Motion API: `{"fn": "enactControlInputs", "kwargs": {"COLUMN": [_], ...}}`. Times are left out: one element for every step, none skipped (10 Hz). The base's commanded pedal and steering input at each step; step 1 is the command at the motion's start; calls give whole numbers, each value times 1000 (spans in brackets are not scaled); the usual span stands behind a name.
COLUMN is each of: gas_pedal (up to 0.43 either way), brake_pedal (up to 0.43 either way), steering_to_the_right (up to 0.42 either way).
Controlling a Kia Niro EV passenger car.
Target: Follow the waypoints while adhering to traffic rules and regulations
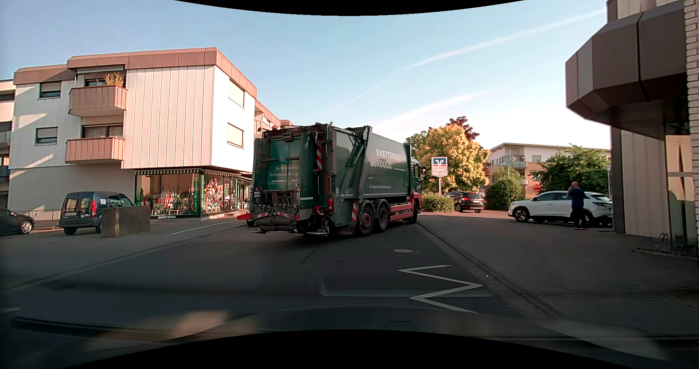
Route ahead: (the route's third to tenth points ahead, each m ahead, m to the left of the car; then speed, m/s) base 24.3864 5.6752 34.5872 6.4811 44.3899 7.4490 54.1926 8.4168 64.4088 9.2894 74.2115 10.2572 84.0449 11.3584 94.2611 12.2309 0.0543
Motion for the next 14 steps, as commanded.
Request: {"fn": "enactControlInputs", "kwargs": {"gas_pedal": [0,0,0,0,0,0,0,0,0,0,0,0,0,39], "brake_pedal": [116,116,79,67,18,0,0,0,0,0,0,0,0,0], "steering_to_the_right": [-14,-14,-14,-14,-13,-14,-14,-14,-14,-14,-14,-13,-14,-14]}}
